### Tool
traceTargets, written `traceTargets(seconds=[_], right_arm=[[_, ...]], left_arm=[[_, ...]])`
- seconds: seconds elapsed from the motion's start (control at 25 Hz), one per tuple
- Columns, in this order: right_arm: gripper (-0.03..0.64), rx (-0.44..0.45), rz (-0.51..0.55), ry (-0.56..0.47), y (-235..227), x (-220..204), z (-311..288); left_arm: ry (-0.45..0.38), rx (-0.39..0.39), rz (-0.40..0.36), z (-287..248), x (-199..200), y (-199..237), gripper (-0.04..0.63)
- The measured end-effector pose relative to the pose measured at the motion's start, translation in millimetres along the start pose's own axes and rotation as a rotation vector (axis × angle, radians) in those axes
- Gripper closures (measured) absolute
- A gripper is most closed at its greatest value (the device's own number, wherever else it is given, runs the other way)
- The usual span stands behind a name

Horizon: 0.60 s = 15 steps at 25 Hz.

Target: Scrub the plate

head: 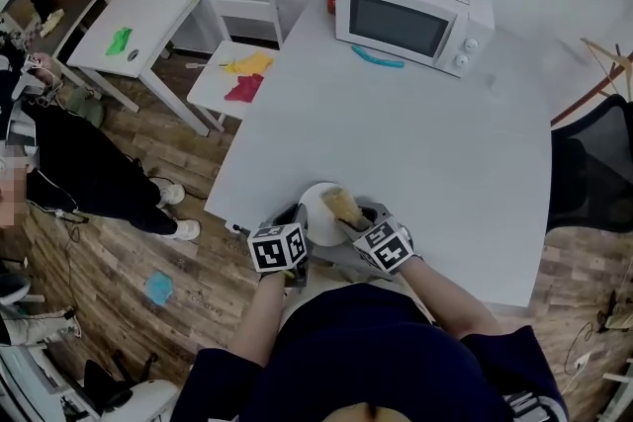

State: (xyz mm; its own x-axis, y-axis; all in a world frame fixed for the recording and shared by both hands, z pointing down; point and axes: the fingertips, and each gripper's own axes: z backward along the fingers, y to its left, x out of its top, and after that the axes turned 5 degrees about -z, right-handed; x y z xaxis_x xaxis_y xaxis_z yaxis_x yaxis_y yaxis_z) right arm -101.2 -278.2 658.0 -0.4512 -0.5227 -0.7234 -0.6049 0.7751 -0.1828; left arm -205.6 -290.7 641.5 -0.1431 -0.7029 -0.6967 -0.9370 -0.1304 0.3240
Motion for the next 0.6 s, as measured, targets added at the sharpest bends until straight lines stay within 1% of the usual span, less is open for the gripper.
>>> traceTargets(seconds=[0.2, 0.48, 0.52, 0.6], right_arm=[[0.442, 0.067, -0.004, -0.006, 16.3, -11.2, 1.0], [0.442, 0.234, 0.027, 0.011, 54.1, -21.8, 9.1], [0.442, 0.25, 0.027, 0.012, 58.2, -22.0, 10.1], [0.442, 0.254, 0.03, 0.012, 62.6, -20.6, 11.9]], left_arm=[[0.001, 0.024, 0.008, -1.0, -1.6, 5.4, 0.552], [-0.009, 0.049, -0.011, -5.3, 3.4, 6.9, 0.552], [-0.009, 0.052, -0.012, -5.9, 3.2, 7.1, 0.552], [-0.007, 0.056, -0.01, -7.0, 1.6, 8.1, 0.552]])
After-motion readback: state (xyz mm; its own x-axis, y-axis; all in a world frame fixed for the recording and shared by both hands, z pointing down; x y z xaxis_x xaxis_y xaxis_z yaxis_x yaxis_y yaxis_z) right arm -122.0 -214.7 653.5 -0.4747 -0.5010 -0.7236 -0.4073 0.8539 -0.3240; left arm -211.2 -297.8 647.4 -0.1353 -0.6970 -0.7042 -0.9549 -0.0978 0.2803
